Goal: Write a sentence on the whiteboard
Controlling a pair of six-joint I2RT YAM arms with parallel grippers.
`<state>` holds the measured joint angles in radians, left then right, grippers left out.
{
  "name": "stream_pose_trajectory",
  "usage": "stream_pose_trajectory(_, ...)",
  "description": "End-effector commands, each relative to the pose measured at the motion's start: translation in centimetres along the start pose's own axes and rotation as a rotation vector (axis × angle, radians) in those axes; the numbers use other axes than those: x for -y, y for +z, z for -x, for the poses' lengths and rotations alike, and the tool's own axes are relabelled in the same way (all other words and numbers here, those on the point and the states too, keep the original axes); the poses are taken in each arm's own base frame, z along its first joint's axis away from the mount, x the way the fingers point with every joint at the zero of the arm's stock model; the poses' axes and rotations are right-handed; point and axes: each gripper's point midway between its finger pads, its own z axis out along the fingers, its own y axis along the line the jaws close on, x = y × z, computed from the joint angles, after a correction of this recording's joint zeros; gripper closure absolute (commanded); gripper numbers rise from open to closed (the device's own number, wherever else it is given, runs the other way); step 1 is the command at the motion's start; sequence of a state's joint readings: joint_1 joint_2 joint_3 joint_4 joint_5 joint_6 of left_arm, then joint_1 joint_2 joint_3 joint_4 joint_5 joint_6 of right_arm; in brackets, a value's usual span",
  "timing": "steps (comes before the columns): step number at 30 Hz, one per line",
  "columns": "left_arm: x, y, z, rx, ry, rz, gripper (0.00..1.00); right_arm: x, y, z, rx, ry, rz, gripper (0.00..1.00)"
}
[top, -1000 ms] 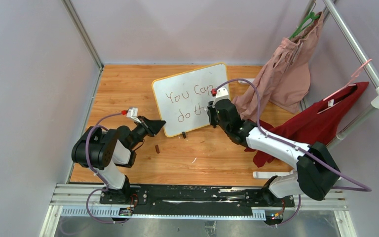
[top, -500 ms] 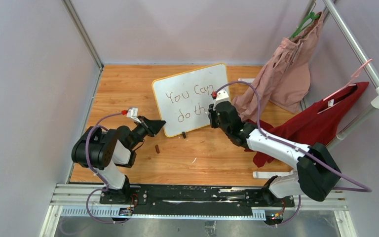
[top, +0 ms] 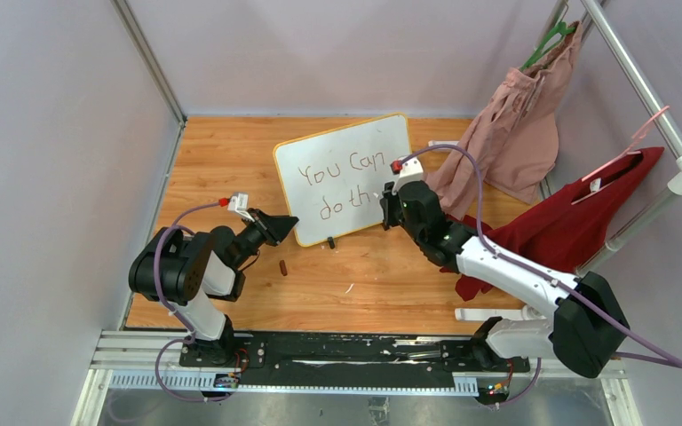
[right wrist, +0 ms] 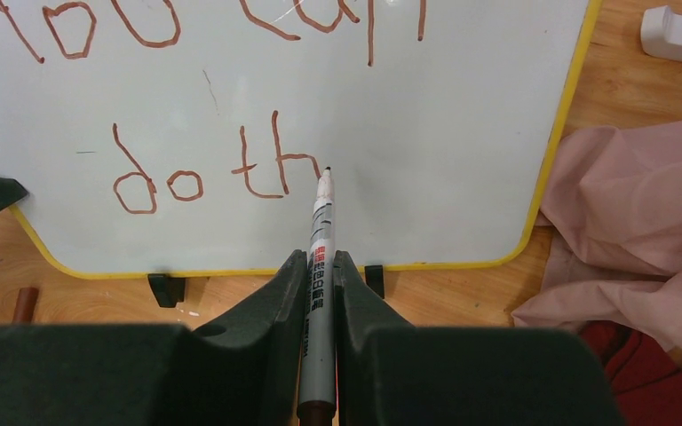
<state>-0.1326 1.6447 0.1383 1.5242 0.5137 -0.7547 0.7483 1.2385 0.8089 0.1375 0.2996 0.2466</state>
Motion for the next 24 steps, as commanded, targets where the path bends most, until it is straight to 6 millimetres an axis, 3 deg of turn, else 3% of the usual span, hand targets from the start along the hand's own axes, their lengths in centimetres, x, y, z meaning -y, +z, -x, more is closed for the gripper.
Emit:
stream_pose_trajectory(1,0.7,0.1,1.1,0.044,0.041,-0.024,1.0,1.0,0.3,2.4,0.068,0.031,-0.044,1.0)
stream_pose_trajectory(11,0.6,0.1,1.2,0.049,0.041,-0.018,1.0,0.5,1.1,4.1,0.147,0.066,-0.014,1.0)
stream_pose_trajectory(24,0.6,0.0,1.2,0.05,0.043,-0.017,1.0,0.7,1.9,3.4,0.116,0.067,-0.018,1.0)
